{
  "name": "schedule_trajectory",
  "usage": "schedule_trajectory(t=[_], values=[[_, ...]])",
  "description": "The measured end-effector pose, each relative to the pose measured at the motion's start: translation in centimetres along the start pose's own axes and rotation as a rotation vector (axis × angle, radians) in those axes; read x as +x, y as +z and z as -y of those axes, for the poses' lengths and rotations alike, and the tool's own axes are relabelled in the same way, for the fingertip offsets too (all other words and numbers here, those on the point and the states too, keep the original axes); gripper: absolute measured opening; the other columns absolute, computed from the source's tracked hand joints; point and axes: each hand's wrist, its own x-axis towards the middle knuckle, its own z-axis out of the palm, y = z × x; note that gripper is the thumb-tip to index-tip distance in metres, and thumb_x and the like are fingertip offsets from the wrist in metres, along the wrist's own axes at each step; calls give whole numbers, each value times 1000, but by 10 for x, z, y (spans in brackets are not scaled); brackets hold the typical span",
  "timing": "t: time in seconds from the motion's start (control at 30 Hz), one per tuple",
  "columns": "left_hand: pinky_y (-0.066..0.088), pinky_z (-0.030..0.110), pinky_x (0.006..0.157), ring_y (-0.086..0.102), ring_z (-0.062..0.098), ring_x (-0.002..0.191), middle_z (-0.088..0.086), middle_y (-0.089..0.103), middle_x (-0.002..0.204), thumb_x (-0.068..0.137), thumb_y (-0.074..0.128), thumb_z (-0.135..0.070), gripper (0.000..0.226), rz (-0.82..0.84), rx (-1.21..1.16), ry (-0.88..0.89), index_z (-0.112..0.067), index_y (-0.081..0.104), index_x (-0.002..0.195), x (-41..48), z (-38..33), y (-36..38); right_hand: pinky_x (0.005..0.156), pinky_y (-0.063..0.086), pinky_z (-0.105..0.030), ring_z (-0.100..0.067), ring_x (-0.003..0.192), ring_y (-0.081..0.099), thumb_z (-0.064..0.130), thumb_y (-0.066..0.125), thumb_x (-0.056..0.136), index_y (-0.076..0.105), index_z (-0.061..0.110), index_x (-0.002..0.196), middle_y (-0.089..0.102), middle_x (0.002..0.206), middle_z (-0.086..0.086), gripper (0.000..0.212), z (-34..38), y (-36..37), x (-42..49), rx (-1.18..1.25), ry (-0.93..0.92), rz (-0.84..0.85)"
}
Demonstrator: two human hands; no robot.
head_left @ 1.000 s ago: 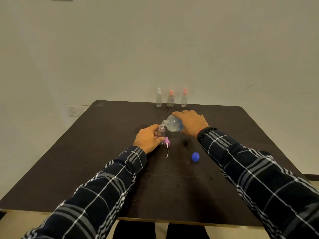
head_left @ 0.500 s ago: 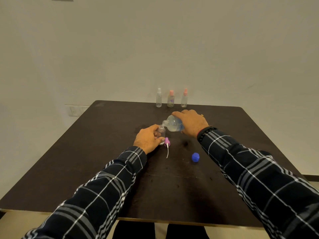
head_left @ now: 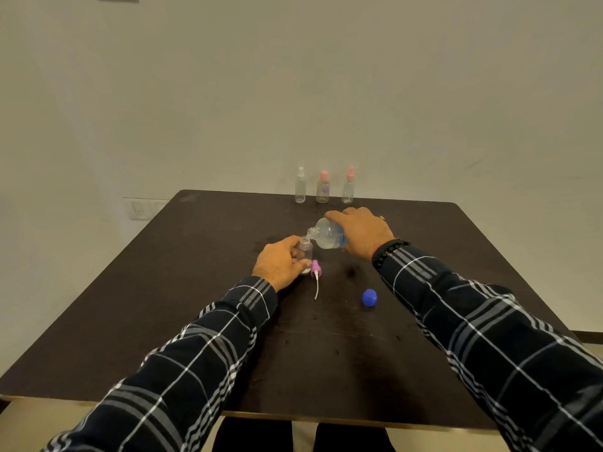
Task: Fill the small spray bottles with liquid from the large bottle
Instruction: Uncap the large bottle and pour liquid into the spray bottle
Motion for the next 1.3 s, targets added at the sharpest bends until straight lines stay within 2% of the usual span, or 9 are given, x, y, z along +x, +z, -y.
schedule_trajectory(t=[0.2,0.33,0.47,0.6,0.73,0.87,1.3], values=[[44,23,79,56,3,86,-13,62,99,90,71,-37,43,13,-7,-12,-26,55,129,1,0,0,101,48,-54,-33,129,48,29,75,88,33,33,150,51,139,-8,75,1,0,0,0,8,12],[42,22,78,60,5,89,-15,61,96,90,71,-37,42,8,-12,-10,-27,56,127,1,1,0,101,49,-54,-33,128,48,29,75,88,33,32,150,51,139,-8,75,1,0,0,-2,7,8],[41,23,78,54,2,85,-15,59,96,90,71,-36,42,10,-6,-12,-26,55,128,1,0,1,101,48,-54,-32,129,47,29,74,89,33,33,150,51,140,-7,74,1,0,0,-7,7,8],[47,25,81,56,0,83,-15,61,95,89,72,-37,40,4,-6,-15,-27,56,125,1,0,0,101,48,-53,-32,130,47,28,74,89,32,33,150,50,140,-7,75,1,0,0,-20,8,10],[45,24,80,61,5,88,-13,64,98,89,72,-37,41,4,-15,-19,-28,56,125,1,1,1,103,48,-53,-32,130,46,27,74,89,32,32,151,50,141,-8,75,1,-1,0,-28,6,10],[51,29,85,62,5,89,-12,66,99,89,72,-36,36,4,-14,-17,-28,57,121,1,1,1,103,47,-52,-32,131,45,27,74,89,31,32,151,49,142,-8,76,2,-2,0,-31,6,16],[48,27,83,61,8,90,-11,64,101,90,72,-36,41,9,-19,-19,-26,56,126,1,0,0,103,47,-53,-32,131,45,26,75,88,32,33,150,50,141,-8,75,3,-4,0,-37,9,17]])
